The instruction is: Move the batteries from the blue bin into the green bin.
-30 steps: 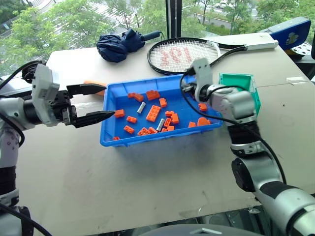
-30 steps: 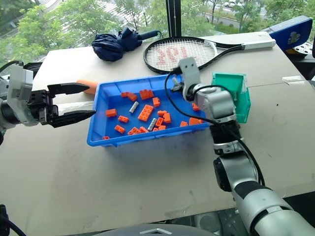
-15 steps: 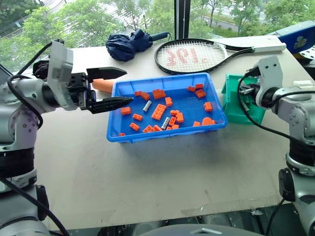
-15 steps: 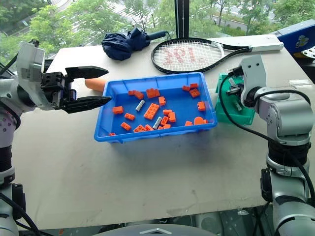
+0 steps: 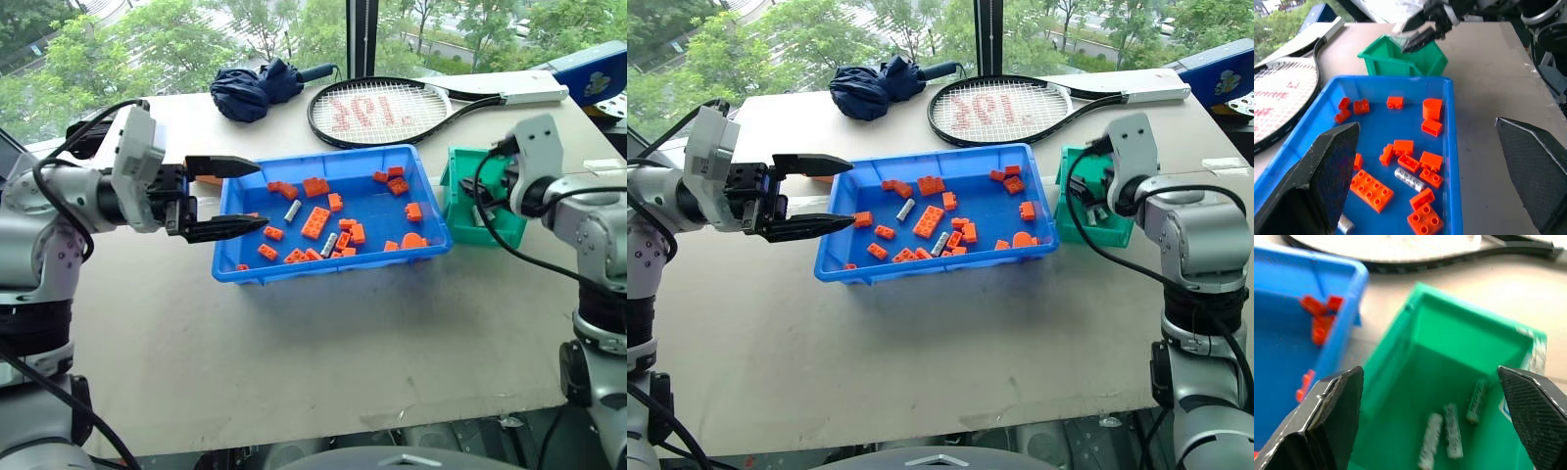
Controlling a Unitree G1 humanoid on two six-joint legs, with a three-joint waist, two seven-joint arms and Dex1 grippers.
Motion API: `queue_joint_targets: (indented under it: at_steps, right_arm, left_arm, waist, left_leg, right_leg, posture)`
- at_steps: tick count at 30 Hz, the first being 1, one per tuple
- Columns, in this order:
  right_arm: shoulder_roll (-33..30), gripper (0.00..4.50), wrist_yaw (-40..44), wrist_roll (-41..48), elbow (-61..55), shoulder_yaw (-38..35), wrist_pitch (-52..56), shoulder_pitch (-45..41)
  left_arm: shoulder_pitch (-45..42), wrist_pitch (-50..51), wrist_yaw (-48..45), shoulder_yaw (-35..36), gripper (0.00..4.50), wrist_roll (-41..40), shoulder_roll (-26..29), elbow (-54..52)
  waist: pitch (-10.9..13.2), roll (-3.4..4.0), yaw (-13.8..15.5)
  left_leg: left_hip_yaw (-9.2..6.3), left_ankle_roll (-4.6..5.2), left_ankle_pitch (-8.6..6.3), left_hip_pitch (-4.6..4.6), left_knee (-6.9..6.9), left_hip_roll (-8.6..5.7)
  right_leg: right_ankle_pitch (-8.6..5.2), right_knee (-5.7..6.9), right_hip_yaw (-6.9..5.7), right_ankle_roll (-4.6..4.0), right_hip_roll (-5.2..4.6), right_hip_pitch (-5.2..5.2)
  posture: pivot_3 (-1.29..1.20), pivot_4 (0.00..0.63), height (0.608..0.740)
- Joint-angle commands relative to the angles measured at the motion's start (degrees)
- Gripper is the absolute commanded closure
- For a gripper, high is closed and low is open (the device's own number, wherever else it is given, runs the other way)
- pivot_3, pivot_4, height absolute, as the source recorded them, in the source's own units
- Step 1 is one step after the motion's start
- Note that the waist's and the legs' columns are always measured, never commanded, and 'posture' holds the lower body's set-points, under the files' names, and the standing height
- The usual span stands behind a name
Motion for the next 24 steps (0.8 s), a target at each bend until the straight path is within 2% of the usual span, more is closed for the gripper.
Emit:
queue_joint_targets:
  at_steps: [1,5,7,11,15,19,24]
  right_arm:
    - [4.0,0.11,1.8,4.5,-5.1,3.7,3.4,-3.1]
    - [12.4,0.11,1.7,7.8,-6.1,8.5,5.5,-3.3]
    - [13.3,0.11,4.8,9.0,-5.3,14.2,2.3,-3.0]
    - [7.9,0.11,14.2,6.1,-0.3,26.5,-10.9,-4.5]
    - [6.3,0.11,22.8,-0.3,9.8,34.8,-28.6,-8.1]
    - [9.2,0.11,28.3,-5.1,22.6,38.0,-41.6,-11.9]
    - [11.8,0.11,34.5,-10.3,36.8,40.1,-52.3,-16.1]
  left_arm:
    - [1.2,-2.3,-1.1,3.1,0.0,1.5,2.4,1.5]
    - [3.0,-3.2,-1.6,4.4,0.0,2.2,3.5,3.1]
    - [4.9,-3.1,-2.5,5.4,0.0,2.0,4.2,3.6]
    - [7.8,-3.7,-3.5,6.4,0.0,2.6,5.0,3.8]
    - [9.1,-3.7,-3.4,6.8,0.0,2.7,5.3,3.2]
    - [10.3,-3.0,-3.0,8.0,0.0,2.2,5.5,1.9]
    - [12.4,-2.2,-2.3,10.3,0.0,1.8,6.1,0.1]
  waist:
    - [0.0,-0.03,0.1]
    - [0.0,-0.05,0.2]
    - [0.0,-0.04,0.4]
    - [0.0,-0.05,0.7]
    - [0.0,-0.05,0.6]
    - [0.0,-0.06,0.1]
    - [0.0,-0.08,-0.1]
  left_leg:
    - [0.0,0.0,0.0,0.0,0.0,0.01]
    - [-0.01,-0.01,-0.01,0.0,-0.01,0.03]
    - [-0.01,0.0,-0.01,-0.01,0.01,0.0]
    - [-0.03,0.01,-0.02,-0.01,0.03,-0.02]
    - [-0.03,0.01,-0.02,0.0,0.07,-0.02]
    - [-0.03,0.0,-0.03,0.0,0.05,0.02]
    - [-0.05,-0.01,-0.05,0.0,0.01,0.01]
  right_leg:
    - [0.0,0.0,-0.01,0.0,0.01,0.0]
    - [0.0,-0.03,-0.02,0.0,0.02,0.01]
    - [0.0,-0.02,-0.02,0.0,0.0,0.01]
    - [0.0,-0.05,-0.08,0.0,-0.02,0.02]
    - [0.0,-0.03,-0.1,0.0,0.0,0.04]
    - [0.0,-0.02,-0.1,0.0,0.03,0.02]
    - [0.0,-0.07,-0.11,0.0,0.04,0.0]
  posture:
    - [0.0,0.15,0.74]
    - [0.0,0.15,0.74]
    - [0.0,0.15,0.74]
    - [0.0,0.15,0.74]
    - [0.0,0.15,0.74]
    - [0.0,0.15,0.74]
    - [0.0,0.15,0.74]
